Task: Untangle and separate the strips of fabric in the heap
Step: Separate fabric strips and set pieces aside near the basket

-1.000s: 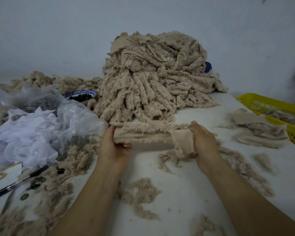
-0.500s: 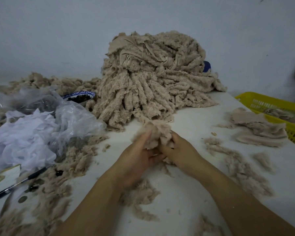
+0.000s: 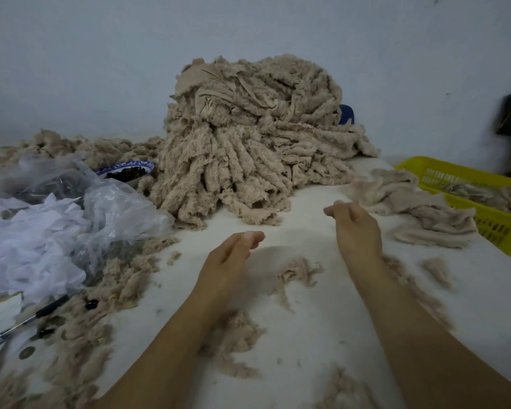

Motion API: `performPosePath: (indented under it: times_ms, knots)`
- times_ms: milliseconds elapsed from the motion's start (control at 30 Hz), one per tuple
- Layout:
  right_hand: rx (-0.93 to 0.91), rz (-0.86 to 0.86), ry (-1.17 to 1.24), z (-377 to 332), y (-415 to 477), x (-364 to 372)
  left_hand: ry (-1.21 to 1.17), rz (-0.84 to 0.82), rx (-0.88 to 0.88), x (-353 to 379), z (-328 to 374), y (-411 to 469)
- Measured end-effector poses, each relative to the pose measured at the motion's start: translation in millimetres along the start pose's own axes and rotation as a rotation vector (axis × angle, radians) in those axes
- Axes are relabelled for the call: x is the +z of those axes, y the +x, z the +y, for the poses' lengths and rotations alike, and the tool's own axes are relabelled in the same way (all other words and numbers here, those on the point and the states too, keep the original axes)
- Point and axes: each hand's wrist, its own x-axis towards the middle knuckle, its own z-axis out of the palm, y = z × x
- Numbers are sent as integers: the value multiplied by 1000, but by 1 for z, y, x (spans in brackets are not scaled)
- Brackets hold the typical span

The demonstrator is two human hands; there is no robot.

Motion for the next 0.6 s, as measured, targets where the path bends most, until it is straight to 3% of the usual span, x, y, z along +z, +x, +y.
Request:
performPosePath:
  times_ms: [100, 267, 333, 400, 467, 600]
  knots:
    - [41, 18, -147, 1, 13, -21, 252, -142, -5, 7, -5, -4]
    - [201, -96, -140, 1, -4, -34, 321, -224, 29, 21, 1, -9]
    - [227, -223, 46, -8, -30, -14, 253, -186, 37, 30, 4, -11]
    - [307, -428, 232, -15, -55, 7, 45, -58, -20, 38, 7, -10]
    - [309, -523, 370, -21, -60, 8, -77, 102, -82, 38, 8, -6]
    - [129, -332, 267, -34, -8, -35, 18, 89, -164, 36, 14, 18]
